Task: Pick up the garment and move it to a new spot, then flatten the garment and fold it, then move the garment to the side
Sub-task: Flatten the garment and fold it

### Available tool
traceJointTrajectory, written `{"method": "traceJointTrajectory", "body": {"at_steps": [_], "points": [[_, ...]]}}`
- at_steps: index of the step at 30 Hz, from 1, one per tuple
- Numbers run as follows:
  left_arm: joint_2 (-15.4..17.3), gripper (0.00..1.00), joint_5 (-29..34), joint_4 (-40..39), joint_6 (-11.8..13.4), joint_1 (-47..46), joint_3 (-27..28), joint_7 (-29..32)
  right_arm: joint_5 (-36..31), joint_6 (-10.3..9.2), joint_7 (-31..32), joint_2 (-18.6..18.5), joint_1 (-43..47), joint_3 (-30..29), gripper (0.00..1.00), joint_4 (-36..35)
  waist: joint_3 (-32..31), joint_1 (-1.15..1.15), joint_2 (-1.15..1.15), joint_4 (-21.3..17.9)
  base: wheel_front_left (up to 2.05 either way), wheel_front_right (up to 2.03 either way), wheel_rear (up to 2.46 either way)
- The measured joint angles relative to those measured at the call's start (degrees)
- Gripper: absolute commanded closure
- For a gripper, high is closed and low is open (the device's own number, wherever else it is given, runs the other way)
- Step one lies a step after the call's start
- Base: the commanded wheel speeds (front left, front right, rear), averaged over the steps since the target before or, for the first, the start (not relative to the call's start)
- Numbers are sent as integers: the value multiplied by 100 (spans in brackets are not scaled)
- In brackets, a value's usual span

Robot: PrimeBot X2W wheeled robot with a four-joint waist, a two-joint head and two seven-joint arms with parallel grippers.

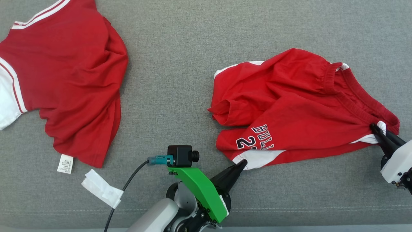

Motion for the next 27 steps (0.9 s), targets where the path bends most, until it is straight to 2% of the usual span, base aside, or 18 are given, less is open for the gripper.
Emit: {"method": "traceJointTrajectory", "body": {"at_steps": [5,13,22,27], "points": [[-2,100,-2,56,-73,-71,13,-127,1,0,-89,23,-16,0,100,87,-42,0,0,0,0,0,0],[5,100,-2,-153,-132,-82,336,-408,233,-1,-301,151,-20,-221,100,81,-261,0,0,24,0,0,0],[231,100,-1,-1067,-227,-83,788,-765,1402,-1,-606,822,-610,-646,100,-792,-693,0,0,51,0,0,0],[385,100,-1,-1694,-227,-86,1087,-920,1855,-2,-705,1080,-669,-605,100,-1440,-987,0,0,70,0,0,0]]}}
